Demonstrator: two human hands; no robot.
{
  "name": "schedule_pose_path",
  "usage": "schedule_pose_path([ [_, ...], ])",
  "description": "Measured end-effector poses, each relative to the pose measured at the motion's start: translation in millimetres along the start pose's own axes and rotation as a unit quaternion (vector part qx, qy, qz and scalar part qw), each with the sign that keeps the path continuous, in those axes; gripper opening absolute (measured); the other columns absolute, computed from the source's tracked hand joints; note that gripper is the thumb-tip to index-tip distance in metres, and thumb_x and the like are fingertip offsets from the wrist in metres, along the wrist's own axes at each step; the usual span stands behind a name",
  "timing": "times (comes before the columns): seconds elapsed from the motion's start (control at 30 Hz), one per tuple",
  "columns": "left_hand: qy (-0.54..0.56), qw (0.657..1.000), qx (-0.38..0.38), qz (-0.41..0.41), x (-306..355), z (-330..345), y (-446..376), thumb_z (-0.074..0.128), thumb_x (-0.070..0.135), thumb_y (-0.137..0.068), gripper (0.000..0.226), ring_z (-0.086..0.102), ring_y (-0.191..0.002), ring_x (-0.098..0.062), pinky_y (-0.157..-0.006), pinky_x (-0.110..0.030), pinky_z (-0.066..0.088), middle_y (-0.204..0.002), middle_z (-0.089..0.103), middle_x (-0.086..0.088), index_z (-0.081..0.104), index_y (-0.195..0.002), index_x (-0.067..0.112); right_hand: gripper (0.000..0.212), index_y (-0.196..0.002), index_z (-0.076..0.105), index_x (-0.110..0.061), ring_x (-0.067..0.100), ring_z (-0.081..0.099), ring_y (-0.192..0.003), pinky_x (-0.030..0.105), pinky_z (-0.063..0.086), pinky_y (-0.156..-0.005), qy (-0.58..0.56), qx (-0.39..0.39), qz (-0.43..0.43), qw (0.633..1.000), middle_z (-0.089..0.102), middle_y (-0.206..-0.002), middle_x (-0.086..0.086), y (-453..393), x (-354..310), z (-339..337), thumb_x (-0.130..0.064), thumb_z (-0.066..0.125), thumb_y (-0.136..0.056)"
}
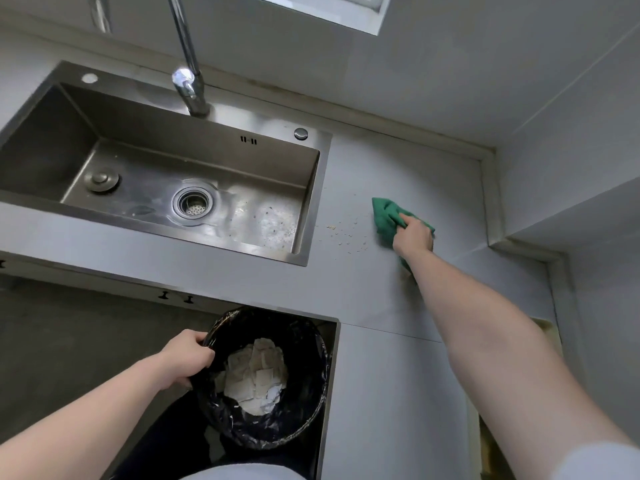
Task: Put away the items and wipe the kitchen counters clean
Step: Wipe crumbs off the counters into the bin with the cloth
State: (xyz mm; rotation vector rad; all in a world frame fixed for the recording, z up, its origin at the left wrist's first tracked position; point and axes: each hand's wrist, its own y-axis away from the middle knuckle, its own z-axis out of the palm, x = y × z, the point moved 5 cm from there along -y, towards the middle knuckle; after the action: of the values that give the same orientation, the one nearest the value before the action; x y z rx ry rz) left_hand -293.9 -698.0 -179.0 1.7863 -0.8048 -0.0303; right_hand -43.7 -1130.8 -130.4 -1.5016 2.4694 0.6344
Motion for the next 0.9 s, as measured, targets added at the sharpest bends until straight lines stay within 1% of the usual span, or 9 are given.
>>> schedule_pose_path([
  [0.07,0.005,1.0,-0.001,-0.002,0,2,0,0.053,0.0,-0.077,0.024,0.056,-0.051,-0.022,-0.043,-0.025,0.048,-0.053,0.056,0.0,0.067,-0.068,0.017,0.044,-0.139,0.059,-0.033,0.037,0.054,-0.127,0.038,0.046,-0.104,0.017,-0.036,-0.001,0.999,0.058,-0.143,0.008,-5,-1,14,-0.018,0.049,-0.099],
  [0.13,0.004,1.0,0.0,-0.002,0,3,0,0.053,-0.001,-0.077,0.023,0.056,-0.05,-0.022,-0.043,-0.025,0.048,-0.053,0.056,0.0,0.067,-0.069,0.015,0.053,-0.147,0.049,-0.037,0.035,0.041,-0.142,0.045,0.035,-0.116,0.041,-0.066,0.008,0.997,0.039,-0.16,0.0,-8,-3,28,-0.02,0.051,-0.097],
  [0.17,0.006,1.0,0.001,-0.002,0,2,0,0.053,-0.001,-0.077,0.023,0.056,-0.05,-0.022,-0.043,-0.026,0.049,-0.053,0.056,0.0,0.067,-0.069,0.015,0.059,-0.15,0.044,-0.039,0.034,0.035,-0.147,0.047,0.03,-0.12,0.053,-0.081,0.008,0.995,0.031,-0.165,-0.004,-5,-5,33,-0.019,0.052,-0.096],
  [0.23,0.006,1.0,0.002,-0.004,-1,2,1,0.052,0.0,-0.077,0.024,0.055,-0.051,-0.022,-0.044,-0.026,0.049,-0.054,0.055,-0.001,0.065,-0.066,0.017,0.066,-0.153,0.039,-0.04,0.032,0.029,-0.15,0.047,0.024,-0.123,0.076,-0.097,-0.019,0.992,0.026,-0.166,-0.008,5,-7,40,-0.015,0.053,-0.094],
  [0.3,0.006,1.0,0.004,-0.005,-3,2,1,0.052,0.0,-0.076,0.024,0.055,-0.053,-0.023,-0.045,-0.027,0.05,-0.055,0.055,-0.001,0.064,-0.064,0.017,0.067,-0.154,0.039,-0.038,0.03,0.026,-0.152,0.046,0.023,-0.123,0.085,-0.1,-0.066,0.989,0.026,-0.166,-0.009,22,-9,46,-0.011,0.052,-0.094],
  [0.4,0.012,1.0,-0.002,-0.003,-4,2,0,0.051,0.0,-0.075,0.025,0.06,-0.055,-0.026,-0.048,-0.03,0.053,-0.06,0.059,-0.005,0.068,-0.068,0.016,0.072,-0.153,0.041,-0.039,0.026,0.026,-0.152,0.039,0.025,-0.124,0.087,-0.097,-0.115,0.985,0.029,-0.164,-0.011,53,-10,55,-0.003,0.05,-0.091],
  [0.6,0.001,1.0,-0.011,0.009,-3,2,0,0.051,0.002,-0.074,0.023,0.064,-0.061,-0.028,-0.047,-0.03,0.054,-0.068,0.062,-0.008,0.071,-0.076,0.014,0.07,-0.146,0.05,-0.042,0.02,0.03,-0.151,0.036,0.026,-0.122,0.074,-0.128,-0.162,0.976,0.037,-0.159,-0.018,122,-21,69,0.0,0.048,-0.09],
  [0.77,-0.006,1.0,-0.011,0.008,0,3,3,0.051,0.002,-0.073,0.023,0.061,-0.062,-0.028,-0.045,-0.027,0.051,-0.067,0.06,-0.007,0.066,-0.067,0.017,0.069,-0.137,0.059,-0.044,0.015,0.041,-0.145,0.031,0.038,-0.115,0.07,-0.161,-0.201,0.964,0.046,-0.152,-0.022,194,-36,89,-0.001,0.05,-0.083],
  [0.9,-0.02,1.0,-0.007,0.018,2,-1,6,0.056,0.002,-0.072,0.021,0.058,-0.058,-0.024,-0.044,-0.024,0.047,-0.064,0.059,-0.005,0.066,-0.064,0.018,0.06,-0.129,0.063,-0.047,0.013,0.058,-0.127,0.03,0.047,-0.105,0.042,-0.207,-0.243,0.947,0.062,-0.136,-0.021,262,-43,106,-0.008,0.051,-0.084],
])
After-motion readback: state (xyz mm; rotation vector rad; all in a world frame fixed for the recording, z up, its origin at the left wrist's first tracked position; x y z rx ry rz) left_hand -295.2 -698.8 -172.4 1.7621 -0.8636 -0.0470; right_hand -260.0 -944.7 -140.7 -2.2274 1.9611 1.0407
